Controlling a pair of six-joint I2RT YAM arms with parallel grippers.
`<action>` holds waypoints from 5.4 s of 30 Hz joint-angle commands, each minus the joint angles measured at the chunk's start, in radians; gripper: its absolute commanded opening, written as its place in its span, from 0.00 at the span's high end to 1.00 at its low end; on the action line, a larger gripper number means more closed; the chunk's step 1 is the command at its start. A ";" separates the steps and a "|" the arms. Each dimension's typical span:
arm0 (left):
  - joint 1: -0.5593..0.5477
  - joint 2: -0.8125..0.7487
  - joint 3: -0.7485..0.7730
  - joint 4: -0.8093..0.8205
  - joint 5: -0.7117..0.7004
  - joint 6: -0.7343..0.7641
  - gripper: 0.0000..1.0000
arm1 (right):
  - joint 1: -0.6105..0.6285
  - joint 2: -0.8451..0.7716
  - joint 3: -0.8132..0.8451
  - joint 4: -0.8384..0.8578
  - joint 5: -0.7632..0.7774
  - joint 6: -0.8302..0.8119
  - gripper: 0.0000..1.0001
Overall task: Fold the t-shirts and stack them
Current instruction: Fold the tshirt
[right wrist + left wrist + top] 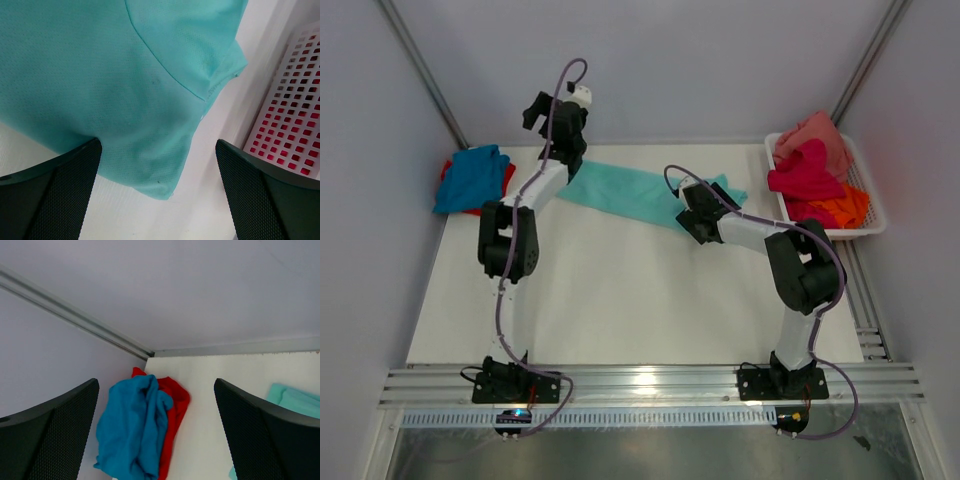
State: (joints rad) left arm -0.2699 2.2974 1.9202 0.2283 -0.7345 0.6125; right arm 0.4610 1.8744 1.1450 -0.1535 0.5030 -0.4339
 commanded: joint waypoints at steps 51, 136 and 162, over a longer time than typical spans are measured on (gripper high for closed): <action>0.101 0.002 -0.060 -0.653 0.968 -0.304 0.01 | -0.005 0.173 0.217 -0.063 0.204 0.103 0.01; 0.064 0.063 0.039 -0.857 0.704 -0.261 0.03 | -0.102 0.223 0.303 -0.218 0.213 0.127 0.01; 0.063 0.073 0.106 -0.558 0.472 -0.263 0.01 | -0.105 0.131 0.246 -0.216 0.163 0.139 0.01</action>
State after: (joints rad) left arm -0.2127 2.3634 2.0006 -0.4095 -0.2146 0.3382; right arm 0.3595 2.0640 1.4090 -0.3527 0.6918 -0.3012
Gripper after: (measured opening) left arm 0.990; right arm 0.993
